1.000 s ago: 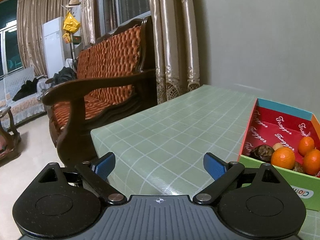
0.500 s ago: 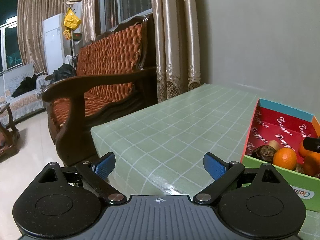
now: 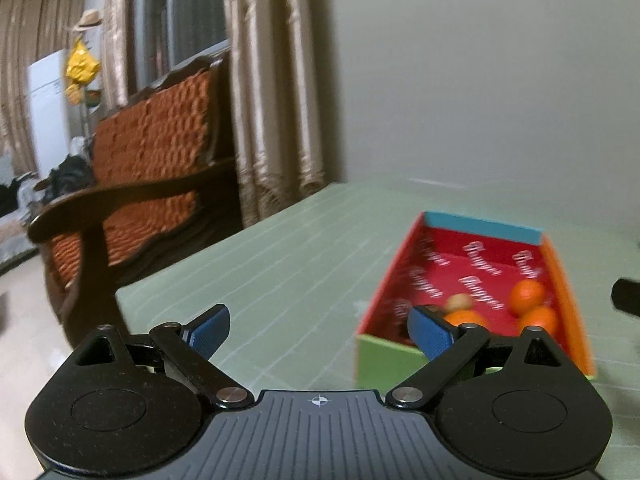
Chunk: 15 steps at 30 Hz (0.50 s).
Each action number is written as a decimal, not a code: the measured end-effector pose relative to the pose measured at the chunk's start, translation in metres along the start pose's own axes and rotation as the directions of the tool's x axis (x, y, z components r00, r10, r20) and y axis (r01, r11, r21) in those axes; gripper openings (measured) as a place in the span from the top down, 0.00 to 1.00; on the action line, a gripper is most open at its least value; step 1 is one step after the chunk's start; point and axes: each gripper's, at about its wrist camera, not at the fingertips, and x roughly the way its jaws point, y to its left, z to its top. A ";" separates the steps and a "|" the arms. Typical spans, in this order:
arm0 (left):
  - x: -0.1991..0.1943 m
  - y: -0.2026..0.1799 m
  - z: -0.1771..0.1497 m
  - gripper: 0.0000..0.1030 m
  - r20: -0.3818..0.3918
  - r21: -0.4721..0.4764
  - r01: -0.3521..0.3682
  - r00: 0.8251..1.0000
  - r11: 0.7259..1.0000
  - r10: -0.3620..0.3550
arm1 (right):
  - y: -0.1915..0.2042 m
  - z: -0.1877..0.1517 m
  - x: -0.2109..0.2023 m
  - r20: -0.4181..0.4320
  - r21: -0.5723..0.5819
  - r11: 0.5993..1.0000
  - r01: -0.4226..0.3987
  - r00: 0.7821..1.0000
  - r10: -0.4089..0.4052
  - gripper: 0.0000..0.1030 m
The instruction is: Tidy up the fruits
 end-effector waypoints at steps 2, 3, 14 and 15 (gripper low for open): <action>-0.011 -0.006 0.005 0.00 0.007 0.007 0.021 1.000 1.000 -0.021 | -0.005 -0.002 -0.009 -0.006 0.023 0.999 0.023 1.000 -0.023 0.11; -0.016 -0.008 0.007 0.00 0.013 0.008 0.030 0.999 1.000 -0.030 | -0.008 -0.003 -0.015 -0.006 0.035 0.999 0.035 0.999 -0.035 0.10; -0.074 -0.022 0.026 0.00 0.032 0.027 0.155 0.987 0.988 -0.156 | -0.017 -0.008 -0.078 0.041 0.107 0.988 0.114 0.992 -0.119 0.03; -0.078 -0.023 0.027 0.00 0.034 0.028 0.161 0.986 0.986 -0.162 | -0.017 -0.008 -0.083 0.049 0.111 0.987 0.119 0.991 -0.125 0.03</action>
